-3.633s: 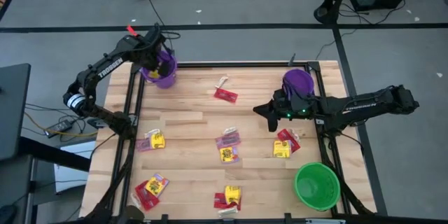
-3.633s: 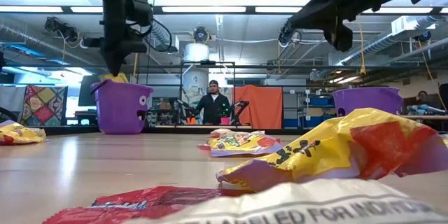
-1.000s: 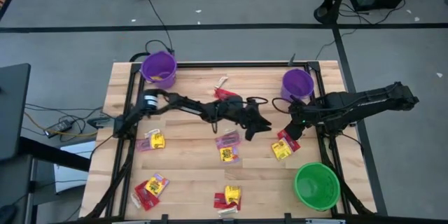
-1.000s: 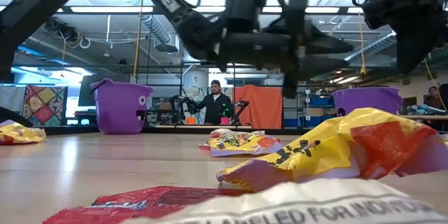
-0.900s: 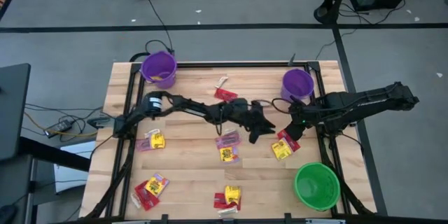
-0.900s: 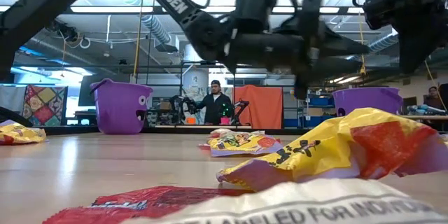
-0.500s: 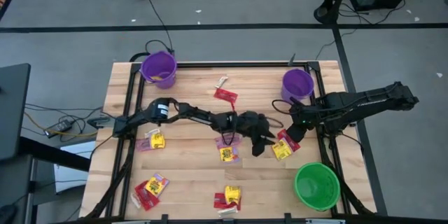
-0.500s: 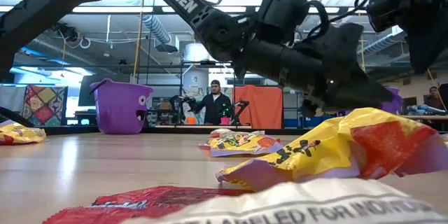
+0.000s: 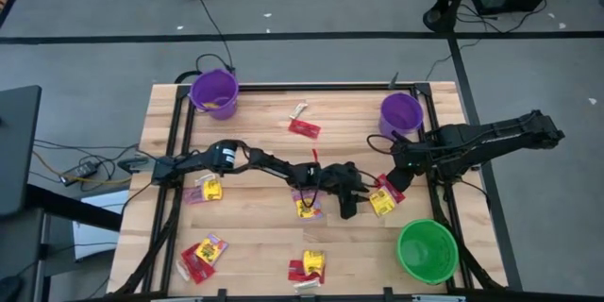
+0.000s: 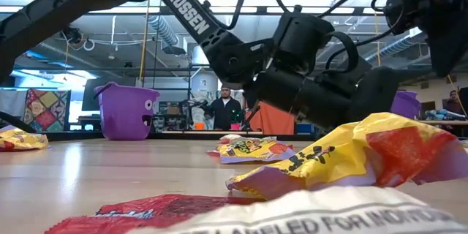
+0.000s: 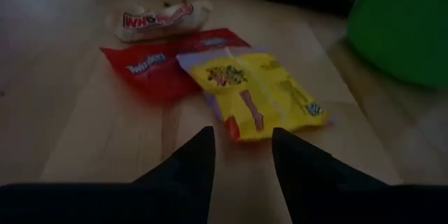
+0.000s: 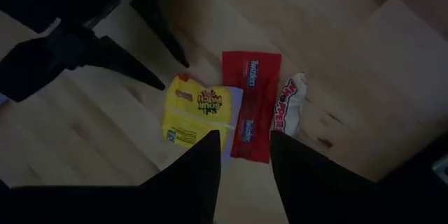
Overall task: Sort candy by brand, put in halloween buckets
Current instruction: Put the yellow candy into the left purple bucket
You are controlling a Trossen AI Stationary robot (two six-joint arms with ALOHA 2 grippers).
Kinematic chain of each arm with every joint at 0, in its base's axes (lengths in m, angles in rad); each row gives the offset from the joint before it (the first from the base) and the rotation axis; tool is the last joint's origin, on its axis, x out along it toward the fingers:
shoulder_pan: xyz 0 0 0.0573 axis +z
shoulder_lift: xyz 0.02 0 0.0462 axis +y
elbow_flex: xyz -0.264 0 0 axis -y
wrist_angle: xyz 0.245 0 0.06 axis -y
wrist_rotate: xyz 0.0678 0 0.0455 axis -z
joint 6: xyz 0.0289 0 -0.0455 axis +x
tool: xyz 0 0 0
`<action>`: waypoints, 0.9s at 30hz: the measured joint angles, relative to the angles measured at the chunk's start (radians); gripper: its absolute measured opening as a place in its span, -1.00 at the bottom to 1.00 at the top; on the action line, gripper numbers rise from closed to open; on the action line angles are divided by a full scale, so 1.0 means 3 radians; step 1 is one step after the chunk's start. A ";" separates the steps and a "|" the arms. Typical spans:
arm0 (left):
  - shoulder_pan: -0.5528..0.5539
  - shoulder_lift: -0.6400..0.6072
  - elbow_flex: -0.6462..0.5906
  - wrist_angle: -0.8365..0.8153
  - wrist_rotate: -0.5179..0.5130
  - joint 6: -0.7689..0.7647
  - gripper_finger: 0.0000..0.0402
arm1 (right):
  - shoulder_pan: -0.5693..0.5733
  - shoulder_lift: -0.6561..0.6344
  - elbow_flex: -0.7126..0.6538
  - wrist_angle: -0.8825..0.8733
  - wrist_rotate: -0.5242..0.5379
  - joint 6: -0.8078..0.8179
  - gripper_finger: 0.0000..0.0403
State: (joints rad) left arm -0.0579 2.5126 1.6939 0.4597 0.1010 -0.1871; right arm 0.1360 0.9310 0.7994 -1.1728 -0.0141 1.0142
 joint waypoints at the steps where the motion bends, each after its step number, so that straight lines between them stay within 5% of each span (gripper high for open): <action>1: -0.0001 0.0002 -0.0004 0.0050 0.0012 -0.0003 -0.26 | 0.0000 -0.0001 0.0000 -0.0001 -0.0011 0.0000 -0.32; 19: -0.0079 0.0285 0.0178 0.0263 -0.0296 -0.0046 -0.29 | 0.0000 -0.0004 0.0000 -0.0010 -0.0133 0.0052 -0.32; 27: -0.0115 0.0561 0.0779 -0.0320 -0.0346 0.0001 -0.85 | 0.0000 -0.0001 0.0000 -0.0021 -0.0289 0.0140 -0.33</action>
State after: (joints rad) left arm -0.0925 2.6810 1.9277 0.3637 -0.0026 -0.1869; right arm 0.1360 0.9307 0.7994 -1.1790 -0.1008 1.0561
